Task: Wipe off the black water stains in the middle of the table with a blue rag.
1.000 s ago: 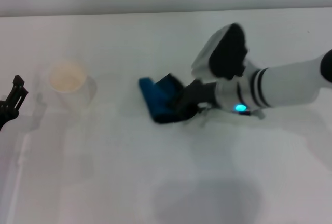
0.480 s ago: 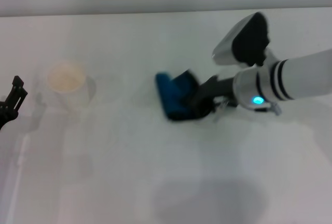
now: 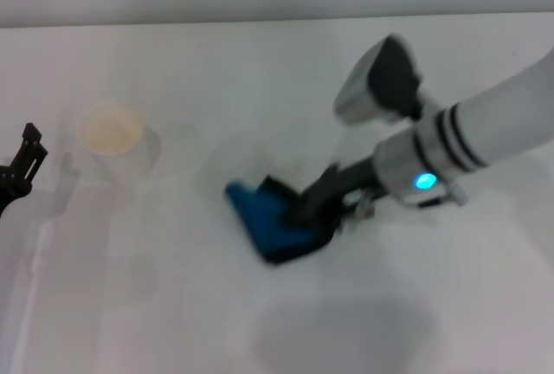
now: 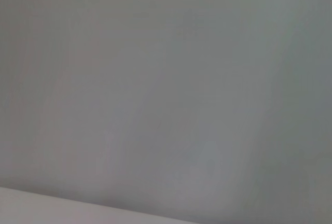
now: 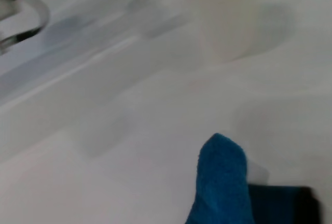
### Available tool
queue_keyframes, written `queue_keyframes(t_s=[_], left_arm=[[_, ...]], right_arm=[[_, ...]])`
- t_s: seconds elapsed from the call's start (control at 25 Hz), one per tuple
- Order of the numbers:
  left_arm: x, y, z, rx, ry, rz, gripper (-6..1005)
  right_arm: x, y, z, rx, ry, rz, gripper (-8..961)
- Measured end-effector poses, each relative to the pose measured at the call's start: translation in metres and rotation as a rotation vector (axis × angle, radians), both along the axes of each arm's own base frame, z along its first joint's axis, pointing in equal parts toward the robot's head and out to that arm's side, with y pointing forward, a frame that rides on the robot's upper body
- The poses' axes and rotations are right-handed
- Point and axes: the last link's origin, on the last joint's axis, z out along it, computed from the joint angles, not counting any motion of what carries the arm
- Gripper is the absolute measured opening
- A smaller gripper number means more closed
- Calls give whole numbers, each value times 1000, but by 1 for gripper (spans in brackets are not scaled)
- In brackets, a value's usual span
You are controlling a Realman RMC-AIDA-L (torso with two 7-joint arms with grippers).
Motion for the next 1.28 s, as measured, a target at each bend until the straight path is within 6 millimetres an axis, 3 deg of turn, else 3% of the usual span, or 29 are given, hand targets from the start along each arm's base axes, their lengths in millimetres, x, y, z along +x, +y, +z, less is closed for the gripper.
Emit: queue_keyframes(t_s=[0.16, 0.4, 0.6, 0.88, 1.12, 1.28], left_arm=[[1, 1, 0, -1, 1, -3, 889], [4, 4, 0, -2, 1, -15, 889], [4, 5, 1, 2, 1, -15, 889], [7, 11, 2, 4, 8, -29, 889], [9, 14, 2, 4, 9, -38, 889], [9, 14, 3, 5, 11, -37, 889]], right_arm=[[16, 23, 28, 125, -29, -44, 75], [40, 39, 59, 229, -108, -83, 78], [49, 38, 72, 241, -116, -107, 82], [41, 25, 77, 210, -93, -23, 86], [33, 25, 79, 236, -29, 9, 286], [24, 30, 96, 331, 119, 31, 493]])
